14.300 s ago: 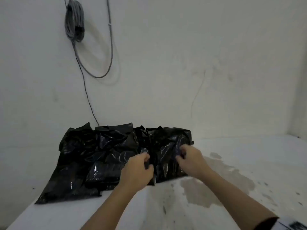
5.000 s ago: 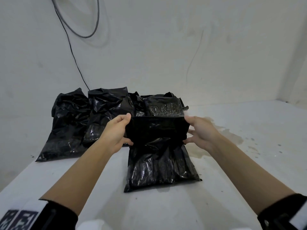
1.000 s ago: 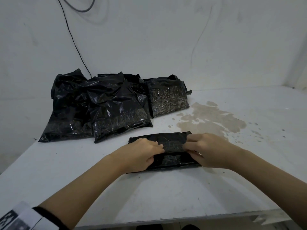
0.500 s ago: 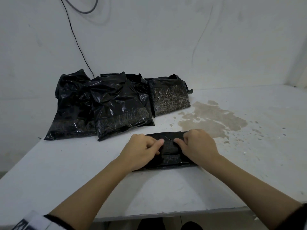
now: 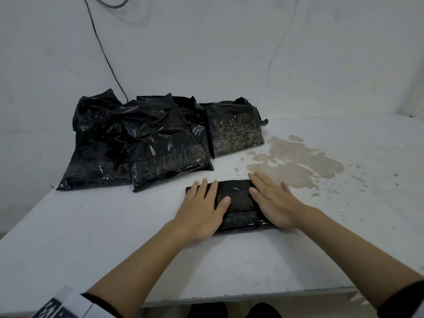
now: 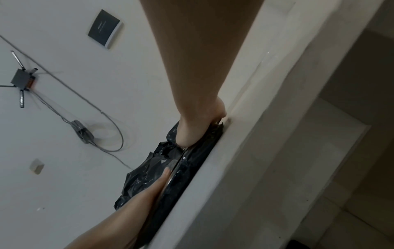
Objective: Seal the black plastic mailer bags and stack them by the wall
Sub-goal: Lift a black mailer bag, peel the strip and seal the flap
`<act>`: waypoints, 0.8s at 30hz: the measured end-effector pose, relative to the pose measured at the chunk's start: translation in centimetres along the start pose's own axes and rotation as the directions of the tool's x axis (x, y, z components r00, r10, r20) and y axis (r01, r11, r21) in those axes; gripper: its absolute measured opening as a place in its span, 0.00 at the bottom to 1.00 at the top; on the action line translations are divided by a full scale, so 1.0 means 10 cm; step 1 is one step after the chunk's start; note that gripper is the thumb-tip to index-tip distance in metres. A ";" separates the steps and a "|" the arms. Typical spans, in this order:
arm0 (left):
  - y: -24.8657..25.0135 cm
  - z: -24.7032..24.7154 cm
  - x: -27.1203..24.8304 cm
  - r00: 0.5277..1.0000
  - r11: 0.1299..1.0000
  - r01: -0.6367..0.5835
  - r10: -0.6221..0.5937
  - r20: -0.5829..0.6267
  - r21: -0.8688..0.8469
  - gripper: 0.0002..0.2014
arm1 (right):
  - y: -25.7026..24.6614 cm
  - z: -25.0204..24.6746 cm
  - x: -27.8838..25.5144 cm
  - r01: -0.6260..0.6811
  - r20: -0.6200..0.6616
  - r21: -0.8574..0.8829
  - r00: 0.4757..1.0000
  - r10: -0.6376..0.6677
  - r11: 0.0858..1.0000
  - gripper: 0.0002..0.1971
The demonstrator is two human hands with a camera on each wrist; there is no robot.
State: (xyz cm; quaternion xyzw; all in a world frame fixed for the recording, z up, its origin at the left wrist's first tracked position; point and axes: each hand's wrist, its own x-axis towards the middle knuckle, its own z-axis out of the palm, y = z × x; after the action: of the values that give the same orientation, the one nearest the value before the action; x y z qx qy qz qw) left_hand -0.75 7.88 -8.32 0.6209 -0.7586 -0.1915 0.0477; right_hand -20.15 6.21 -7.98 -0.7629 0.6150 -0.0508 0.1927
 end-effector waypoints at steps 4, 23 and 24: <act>0.04 -0.01 0.01 0.997 0.999 -0.029 0.028 0.068 0.017 0.33 | 0.11 -0.05 -0.02 -0.031 0.033 -0.050 0.999 0.033 0.998 0.28; -0.10 -0.11 -0.02 0.882 0.865 -0.409 0.456 -0.119 0.289 0.28 | 0.11 0.02 -0.09 0.533 -0.500 -0.256 0.641 -0.582 0.807 0.10; -0.07 -0.12 -0.03 0.819 0.817 -0.480 0.548 -0.171 0.319 0.25 | 0.11 0.01 -0.12 0.553 -0.465 -0.237 0.657 -0.593 0.798 0.11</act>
State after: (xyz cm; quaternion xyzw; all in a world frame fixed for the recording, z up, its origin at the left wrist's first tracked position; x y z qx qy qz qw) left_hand 0.39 7.82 -7.39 0.4110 -0.9045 0.0119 0.1129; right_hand -21.41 7.20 -8.27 -0.8812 0.3725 -0.2890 -0.0344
